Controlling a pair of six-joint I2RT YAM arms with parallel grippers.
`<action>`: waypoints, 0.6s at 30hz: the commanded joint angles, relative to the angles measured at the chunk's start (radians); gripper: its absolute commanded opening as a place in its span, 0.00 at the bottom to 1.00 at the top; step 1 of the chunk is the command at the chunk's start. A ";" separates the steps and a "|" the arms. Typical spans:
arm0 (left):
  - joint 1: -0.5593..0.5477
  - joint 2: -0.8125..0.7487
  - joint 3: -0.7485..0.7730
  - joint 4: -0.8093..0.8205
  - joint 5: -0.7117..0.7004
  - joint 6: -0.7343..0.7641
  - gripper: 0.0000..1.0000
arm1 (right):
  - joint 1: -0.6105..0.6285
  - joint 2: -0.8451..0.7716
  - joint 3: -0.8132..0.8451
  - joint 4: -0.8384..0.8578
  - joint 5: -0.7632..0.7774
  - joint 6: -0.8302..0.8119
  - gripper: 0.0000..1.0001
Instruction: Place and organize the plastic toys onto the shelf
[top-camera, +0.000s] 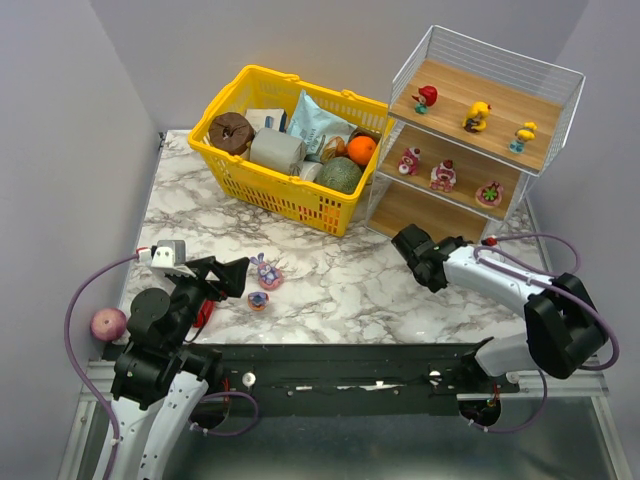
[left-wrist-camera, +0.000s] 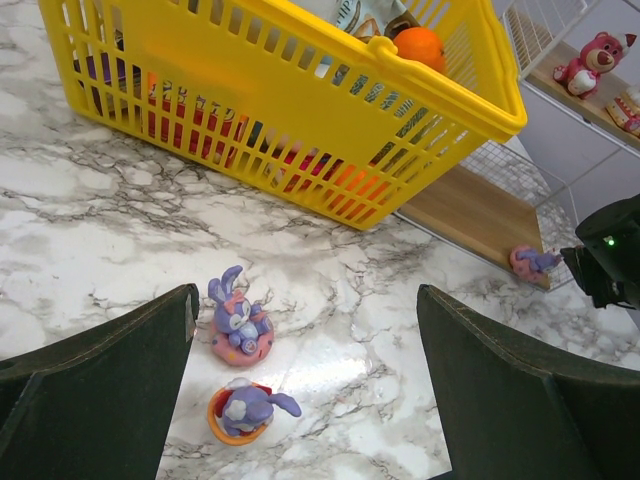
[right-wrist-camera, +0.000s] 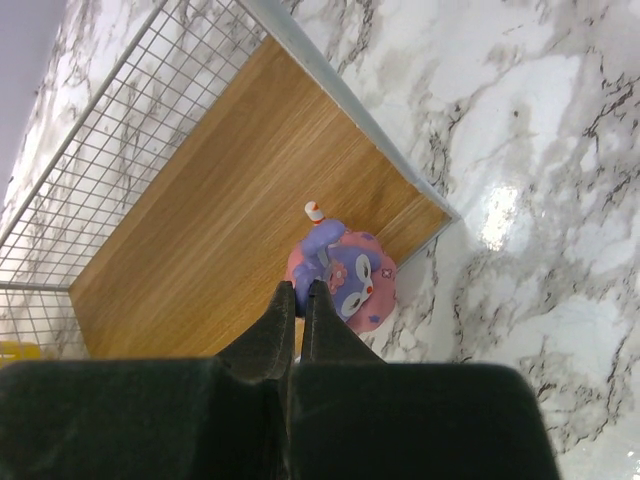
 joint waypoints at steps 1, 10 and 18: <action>-0.003 0.004 0.001 -0.006 -0.009 -0.002 0.99 | -0.007 0.029 0.022 -0.057 0.089 0.712 0.01; -0.004 0.004 0.001 -0.005 -0.009 -0.002 0.99 | -0.007 -0.011 -0.032 0.035 0.138 0.712 0.01; -0.004 0.001 0.001 -0.009 -0.009 -0.004 0.99 | -0.009 -0.003 -0.078 0.162 0.132 0.714 0.01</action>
